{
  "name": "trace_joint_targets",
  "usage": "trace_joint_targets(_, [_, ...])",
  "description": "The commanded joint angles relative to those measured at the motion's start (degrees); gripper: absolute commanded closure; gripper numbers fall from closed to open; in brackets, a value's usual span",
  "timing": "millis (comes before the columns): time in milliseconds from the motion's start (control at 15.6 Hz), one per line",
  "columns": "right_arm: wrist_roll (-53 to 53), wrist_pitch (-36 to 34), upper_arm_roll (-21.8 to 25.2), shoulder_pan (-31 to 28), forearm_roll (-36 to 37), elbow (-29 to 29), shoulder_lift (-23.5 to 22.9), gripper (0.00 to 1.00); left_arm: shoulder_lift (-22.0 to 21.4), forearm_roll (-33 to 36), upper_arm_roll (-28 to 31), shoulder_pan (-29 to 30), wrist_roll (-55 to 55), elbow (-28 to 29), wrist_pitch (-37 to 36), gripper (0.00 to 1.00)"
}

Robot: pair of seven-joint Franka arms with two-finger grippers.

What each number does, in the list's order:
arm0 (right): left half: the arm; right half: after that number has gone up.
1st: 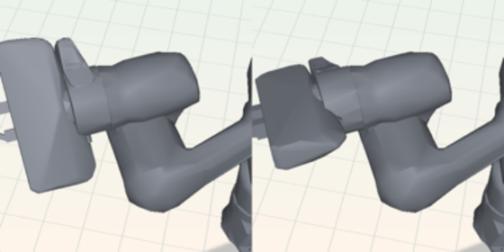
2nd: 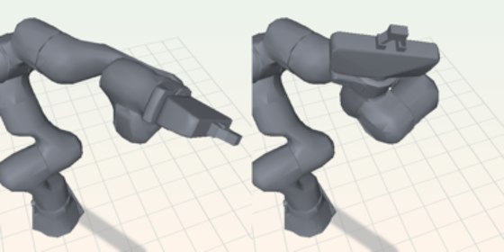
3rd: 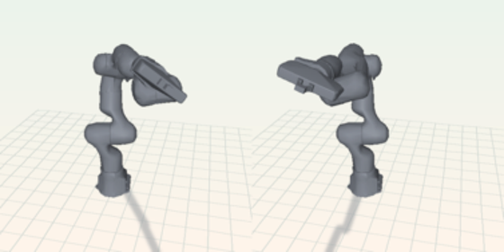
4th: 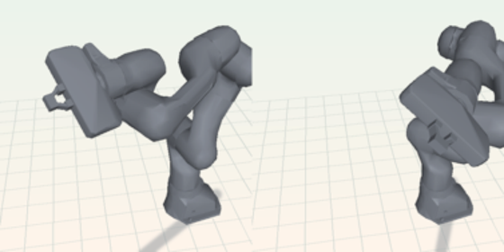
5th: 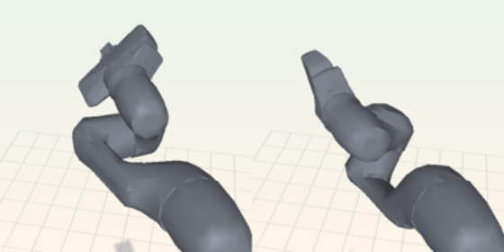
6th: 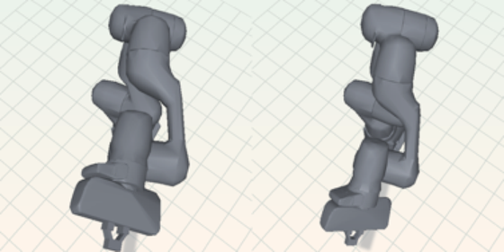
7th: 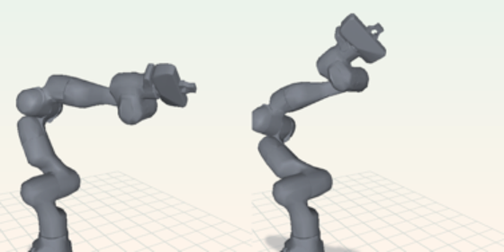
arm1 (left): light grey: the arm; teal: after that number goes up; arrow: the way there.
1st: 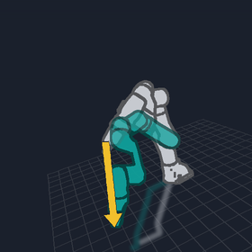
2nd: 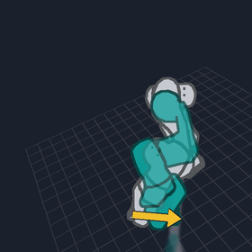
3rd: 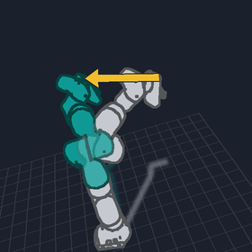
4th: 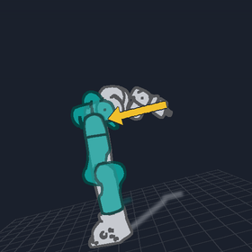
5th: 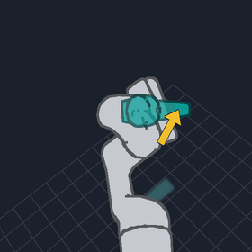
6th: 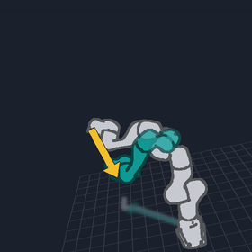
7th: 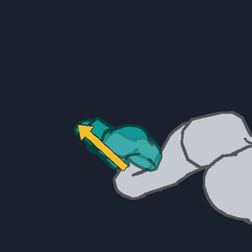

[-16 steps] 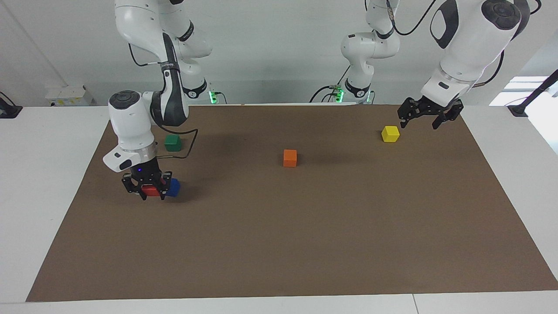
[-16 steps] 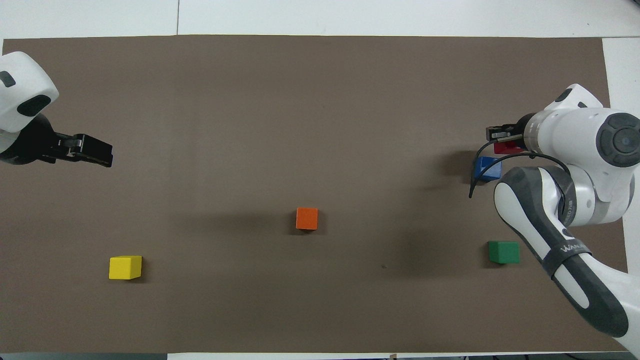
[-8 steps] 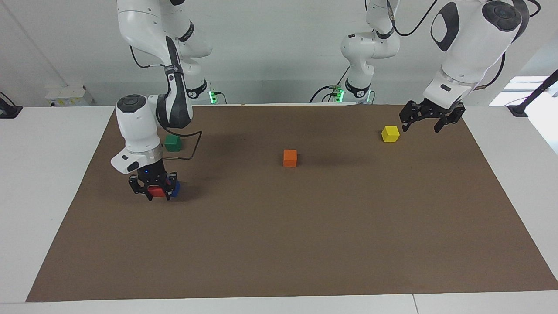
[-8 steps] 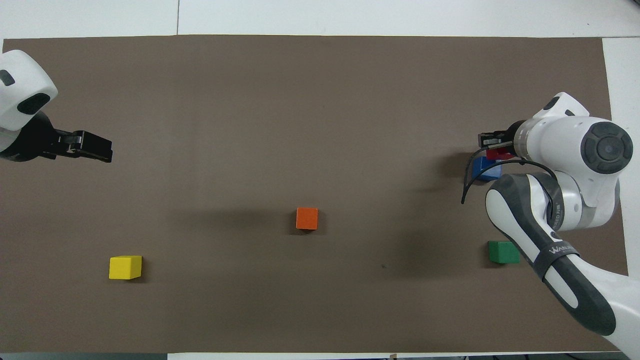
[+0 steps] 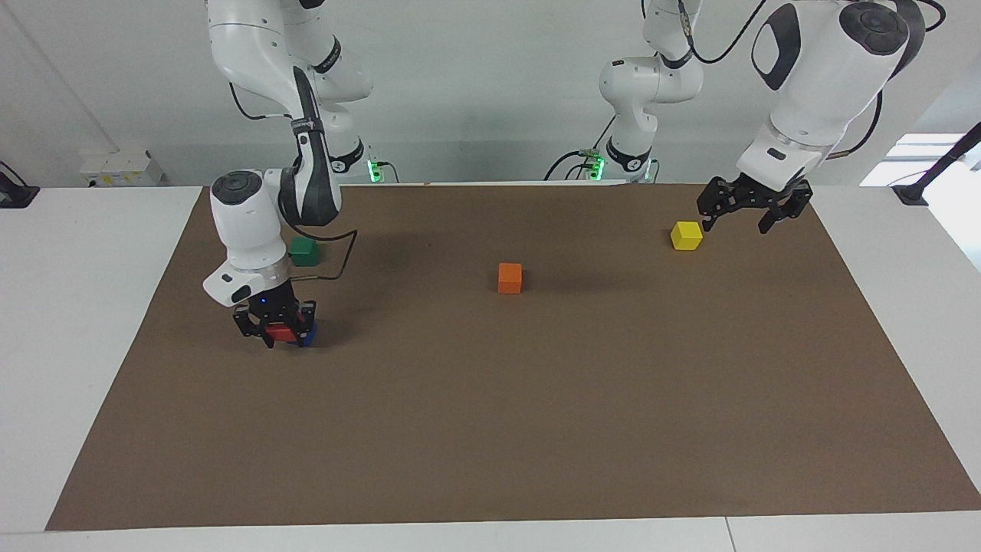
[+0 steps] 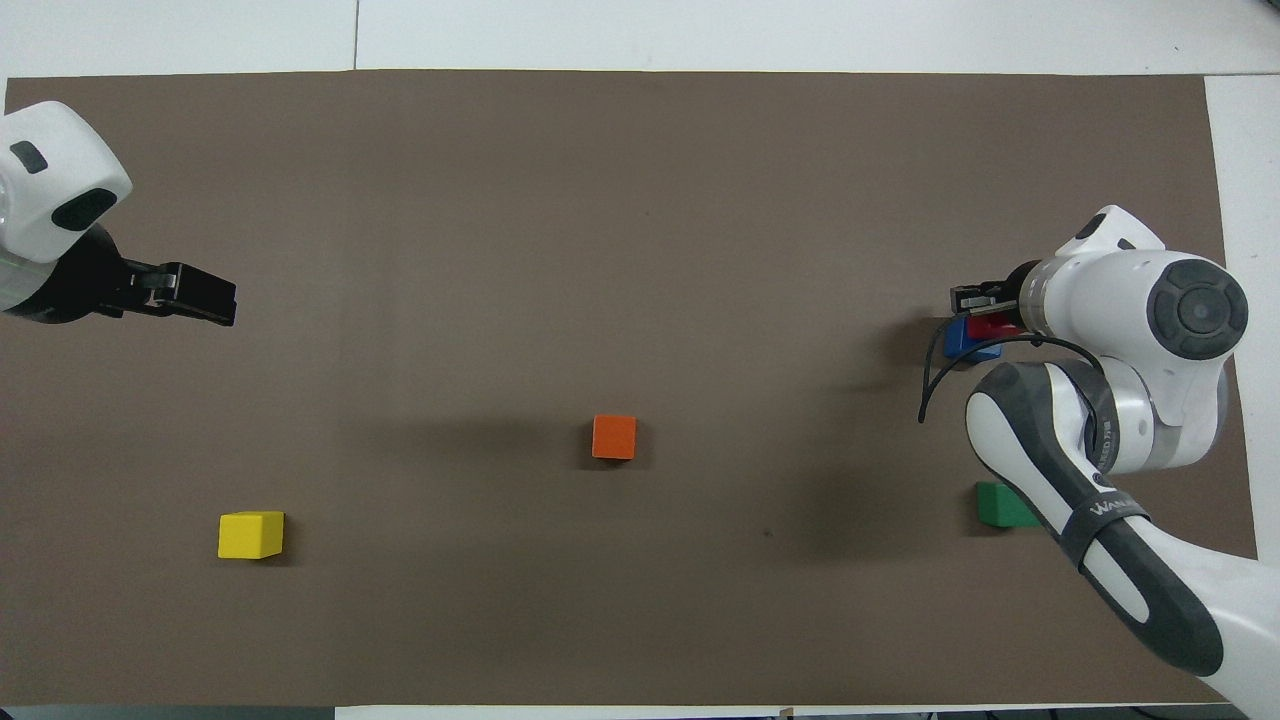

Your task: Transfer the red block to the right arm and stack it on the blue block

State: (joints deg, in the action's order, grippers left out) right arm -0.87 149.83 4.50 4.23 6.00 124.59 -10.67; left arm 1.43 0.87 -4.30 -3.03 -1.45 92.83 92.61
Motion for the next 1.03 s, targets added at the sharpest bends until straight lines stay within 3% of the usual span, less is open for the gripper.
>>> trace_joint_targets(0, [3.2,1.0,-0.1,0.2,1.1,1.8,1.8,1.0,-1.7,-0.4,1.2,-0.6,-0.7,2.2,1.2,0.0])
trace_joint_targets(962, [9.3,-4.5,0.3,-0.1,1.9,0.1,1.6,1.0,-1.8,-0.4,1.2,0.1,-0.7,2.2,1.1,0.0])
